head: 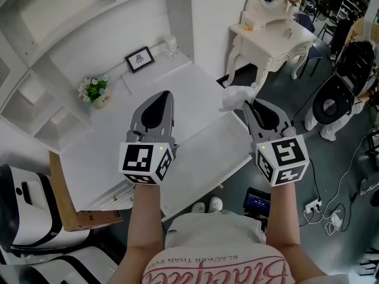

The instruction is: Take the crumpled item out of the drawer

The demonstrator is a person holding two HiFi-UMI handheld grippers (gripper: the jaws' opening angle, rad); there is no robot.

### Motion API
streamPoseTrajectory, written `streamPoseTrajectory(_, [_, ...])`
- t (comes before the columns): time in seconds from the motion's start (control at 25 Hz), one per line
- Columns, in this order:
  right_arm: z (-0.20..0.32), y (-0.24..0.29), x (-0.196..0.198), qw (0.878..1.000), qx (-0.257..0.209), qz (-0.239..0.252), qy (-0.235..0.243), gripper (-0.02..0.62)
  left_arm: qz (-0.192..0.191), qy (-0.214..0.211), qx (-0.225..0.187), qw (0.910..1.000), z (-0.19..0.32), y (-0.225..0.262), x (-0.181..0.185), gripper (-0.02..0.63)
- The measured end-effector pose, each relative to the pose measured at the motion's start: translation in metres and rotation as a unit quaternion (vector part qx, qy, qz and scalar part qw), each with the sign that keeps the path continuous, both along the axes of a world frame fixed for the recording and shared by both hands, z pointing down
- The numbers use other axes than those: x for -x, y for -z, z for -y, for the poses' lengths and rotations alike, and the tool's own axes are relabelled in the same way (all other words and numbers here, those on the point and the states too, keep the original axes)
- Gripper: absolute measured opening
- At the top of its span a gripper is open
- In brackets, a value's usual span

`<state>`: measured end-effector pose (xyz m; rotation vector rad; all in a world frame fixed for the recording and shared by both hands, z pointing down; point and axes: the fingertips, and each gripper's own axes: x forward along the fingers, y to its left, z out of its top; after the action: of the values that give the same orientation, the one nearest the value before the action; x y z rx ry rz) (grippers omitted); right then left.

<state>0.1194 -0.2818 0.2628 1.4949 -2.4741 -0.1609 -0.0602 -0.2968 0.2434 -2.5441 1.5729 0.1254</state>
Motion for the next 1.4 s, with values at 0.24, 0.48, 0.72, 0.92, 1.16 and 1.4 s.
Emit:
streamPoseTrajectory(0.24, [-0.005,0.033,-0.007,0.999,-0.043,0.010,-0.018,0.049,-0.001,0.004,-0.034,0.9994,-0.005,0.030,0.005,0.009])
streamPoseTrajectory(0.48, [-0.007,0.046,-0.012,0.998,-0.057,0.014,-0.024,0.046,0.004,0.000,-0.045,0.9990,-0.005,0.041,0.002,0.009])
streamPoseTrajectory(0.72, [-0.007,0.050,-0.020,0.998,-0.058,0.023,-0.031,0.044,0.006,0.001,-0.051,0.9987,-0.006,0.046,-0.002,0.009])
streamPoseTrajectory(0.92, [-0.009,0.053,-0.021,0.997,-0.065,0.026,-0.033,0.044,0.007,0.001,-0.056,0.9984,-0.006,0.049,-0.003,0.009])
streamPoseTrajectory(1.16, [-0.008,0.058,-0.022,0.996,-0.073,0.024,-0.035,0.044,0.005,0.004,-0.060,0.9982,-0.002,0.051,-0.003,0.009])
streamPoseTrajectory(1.4, [-0.005,0.057,-0.028,0.996,-0.074,0.028,-0.041,0.044,0.009,0.003,-0.062,0.9980,0.001,0.051,-0.006,0.009])
